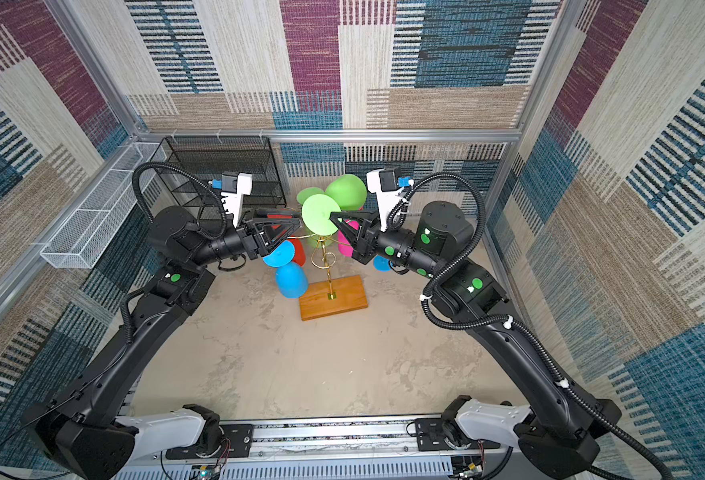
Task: Take the wine glass off the wine glass rack
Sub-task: 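Close the left gripper on the green glass's foot while the right gripper holds it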
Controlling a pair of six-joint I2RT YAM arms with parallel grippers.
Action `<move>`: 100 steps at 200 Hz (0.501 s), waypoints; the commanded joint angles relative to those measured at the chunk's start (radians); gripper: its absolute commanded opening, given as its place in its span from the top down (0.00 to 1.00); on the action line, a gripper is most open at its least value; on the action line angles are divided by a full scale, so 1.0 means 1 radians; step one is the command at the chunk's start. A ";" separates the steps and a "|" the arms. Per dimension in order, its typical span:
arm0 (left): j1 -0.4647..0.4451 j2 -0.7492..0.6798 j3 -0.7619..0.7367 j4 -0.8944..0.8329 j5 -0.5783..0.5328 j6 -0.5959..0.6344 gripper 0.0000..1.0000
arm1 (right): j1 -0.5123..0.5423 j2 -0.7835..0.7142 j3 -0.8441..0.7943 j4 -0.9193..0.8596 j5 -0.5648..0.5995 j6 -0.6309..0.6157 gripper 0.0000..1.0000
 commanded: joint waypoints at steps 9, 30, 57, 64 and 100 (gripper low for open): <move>-0.007 0.003 0.008 0.091 0.018 -0.041 0.46 | 0.002 0.017 -0.003 0.063 -0.050 0.028 1.00; -0.009 0.005 0.009 0.093 0.019 -0.045 0.47 | 0.002 0.021 -0.009 0.077 -0.060 0.040 1.00; -0.020 0.011 0.009 0.094 0.029 -0.050 0.50 | 0.004 0.030 -0.012 0.087 -0.068 0.052 1.00; -0.024 0.015 0.009 0.094 0.031 -0.051 0.51 | 0.004 0.032 -0.014 0.090 -0.071 0.056 1.00; -0.037 0.025 -0.006 0.127 0.025 -0.083 0.58 | 0.009 0.045 -0.017 0.093 -0.072 0.067 1.00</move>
